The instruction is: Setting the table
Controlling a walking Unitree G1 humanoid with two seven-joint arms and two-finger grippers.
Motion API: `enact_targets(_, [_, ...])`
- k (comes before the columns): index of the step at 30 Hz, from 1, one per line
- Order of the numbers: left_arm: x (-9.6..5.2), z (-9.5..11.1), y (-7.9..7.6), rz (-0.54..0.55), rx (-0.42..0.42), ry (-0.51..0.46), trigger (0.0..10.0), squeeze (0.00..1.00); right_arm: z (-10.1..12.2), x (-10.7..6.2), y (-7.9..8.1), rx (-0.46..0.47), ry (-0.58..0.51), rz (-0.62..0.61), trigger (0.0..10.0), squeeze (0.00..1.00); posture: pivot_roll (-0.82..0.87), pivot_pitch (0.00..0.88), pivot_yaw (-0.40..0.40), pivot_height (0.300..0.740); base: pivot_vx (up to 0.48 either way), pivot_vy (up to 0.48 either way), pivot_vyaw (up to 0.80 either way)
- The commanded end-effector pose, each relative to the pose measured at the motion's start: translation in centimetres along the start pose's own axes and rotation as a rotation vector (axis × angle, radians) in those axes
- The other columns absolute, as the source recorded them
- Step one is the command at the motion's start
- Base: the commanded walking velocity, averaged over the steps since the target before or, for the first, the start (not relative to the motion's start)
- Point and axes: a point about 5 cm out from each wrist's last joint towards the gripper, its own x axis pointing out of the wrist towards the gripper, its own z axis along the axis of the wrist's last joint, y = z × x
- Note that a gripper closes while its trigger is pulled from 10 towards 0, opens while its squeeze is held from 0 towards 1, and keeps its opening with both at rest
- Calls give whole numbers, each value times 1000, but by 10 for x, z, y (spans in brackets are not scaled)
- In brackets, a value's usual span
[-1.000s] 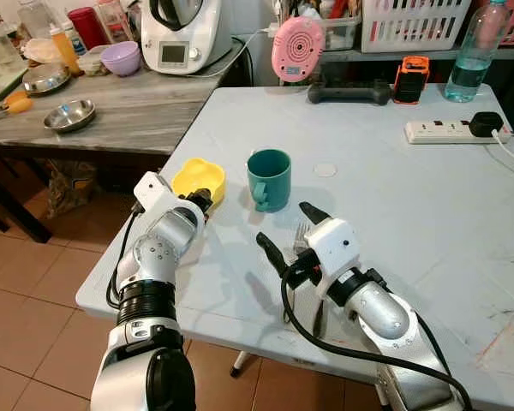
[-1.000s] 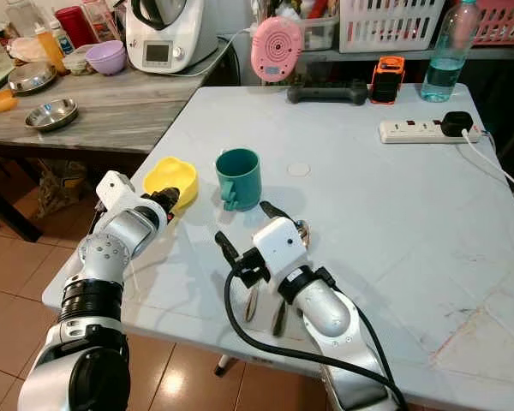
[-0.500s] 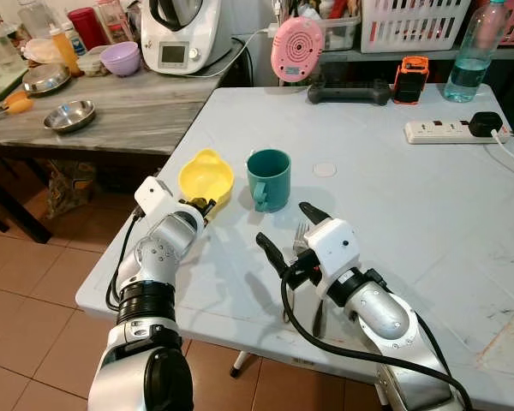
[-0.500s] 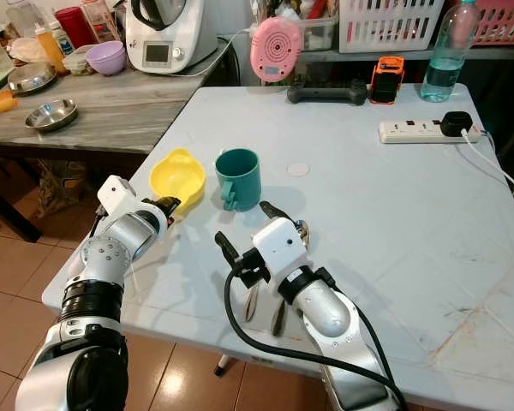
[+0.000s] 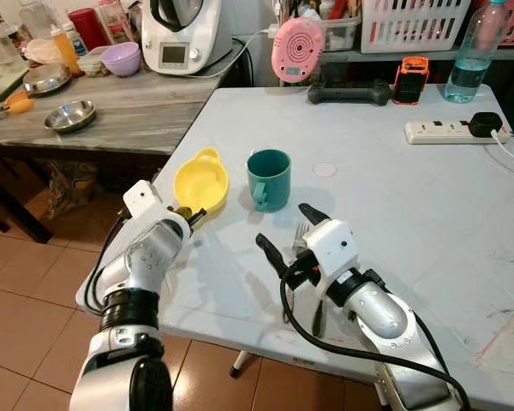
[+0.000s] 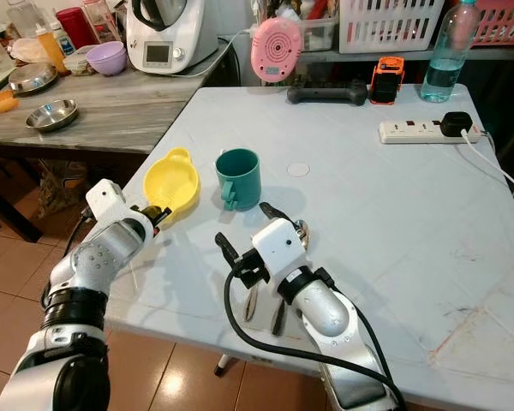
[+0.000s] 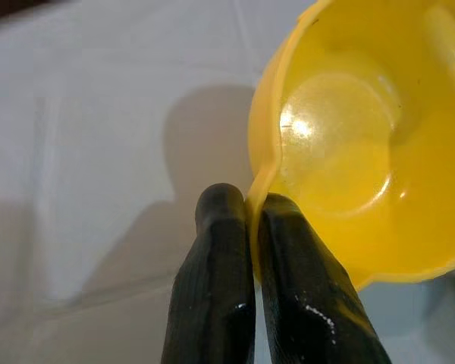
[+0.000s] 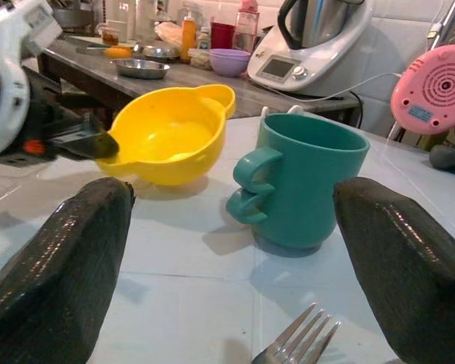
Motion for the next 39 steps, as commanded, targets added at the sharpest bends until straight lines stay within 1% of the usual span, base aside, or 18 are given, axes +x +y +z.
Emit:
enact_targets(1, [-4, 12, 6, -7, 85, -60, 0, 0, 2, 3, 4, 2, -14, 25, 10000, 0, -230, 34, 142, 740, 0, 0, 0])
enact_targets(3, [-6, 14, 8, -24, 129, -76, 0, 0, 2, 3, 3, 0, -15, 27, 10000, 0, -225, 33, 137, 740, 0, 0, 0])
enact_targets(4, [-10, 19, 11, -50, 194, -112, 0, 0, 2, 4, 3, -2, -16, 27, 10000, 0, -223, 33, 135, 740, 0, 0, 0])
enact_targets(6, [-12, 22, 13, -72, 239, -137, 0, 0, 2, 4, 3, -3, -16, 27, 10000, 0, -223, 33, 134, 740, 0, 0, 0])
enact_targets(9, [-20, 31, 16, -111, 378, -198, 0, 0, 2, 6, 1, -6, -19, 26, 10000, 0, -219, 32, 128, 740, 0, 0, 0])
enact_targets(11, [-22, 32, 17, -121, 431, -205, 0, 0, 2, 6, 1, -6, -22, 25, 10000, 0, -216, 34, 126, 740, 0, 0, 0])
enact_targets(13, [-28, 38, 20, -128, 538, -246, 0, 0, 2, 7, 0, -8, -24, 24, 10000, 0, -214, 33, 123, 740, 0, 0, 0])
enact_targets(15, [-31, 42, 21, -134, 611, -284, 0, 0, 3, 7, 0, -10, -26, 22, 10000, 0, -213, 33, 123, 740, 0, 0, 0])
enact_targets(16, [-36, 45, 23, -135, 686, -325, 0, 0, 3, 7, -1, -11, -28, 19, 10000, 0, -209, 34, 120, 740, 0, 0, 0])
enact_targets(18, [-42, 45, 27, -131, 778, -354, 0, 0, 3, 7, -2, -13, -30, 9, 10000, 0, -204, 35, 117, 740, 0, 0, 0])
enact_targets(20, [-47, 41, 32, -120, 815, -362, 0, 0, 3, 8, -3, -13, -33, -1, 10000, 0, -199, 38, 117, 740, 0, 0, 0])
enact_targets(21, [-47, 41, 32, -120, 815, -362, 0, 0, 3, 8, -3, -13, -33, -1, 10000, 0, -199, 38, 117, 740, 0, 0, 0])
enact_targets(23, [-59, 36, 39, -87, 924, -439, 0, 0, 4, 11, -5, -18, -41, -29, 10000, 0, -186, 40, 115, 740, 0, 0, 0])
enact_targets(26, [-63, 36, 43, -61, 927, -459, 0, 0, 4, 12, -7, -22, -43, -44, 10000, 0, -179, 39, 115, 740, 0, 0, 0])
enact_targets(29, [-71, 37, 51, 9, 945, -512, 0, 0, 4, 13, -9, -22, -46, -67, 10000, 0, -174, 39, 114, 740, 0, 0, 0])
enact_targets(32, [-77, 31, 61, 88, 902, -522, 0, 0, 6, 15, -9, -13, -54, -72, 10000, 0, -167, 32, 112, 740, 0, 0, 0])
enact_targets(34, [-80, 28, 63, 101, 884, -533, 0, 0, 6, 15, -9, -7, -60, -73, 10000, 0, -164, 31, 110, 740, 0, 0, 0])
enact_targets(39, [-86, 24, 64, 135, 892, -570, 0, 0, 7, 16, -10, 16, -69, -77, 10000, 0, -159, 26, 105, 740, 0, 0, 0])
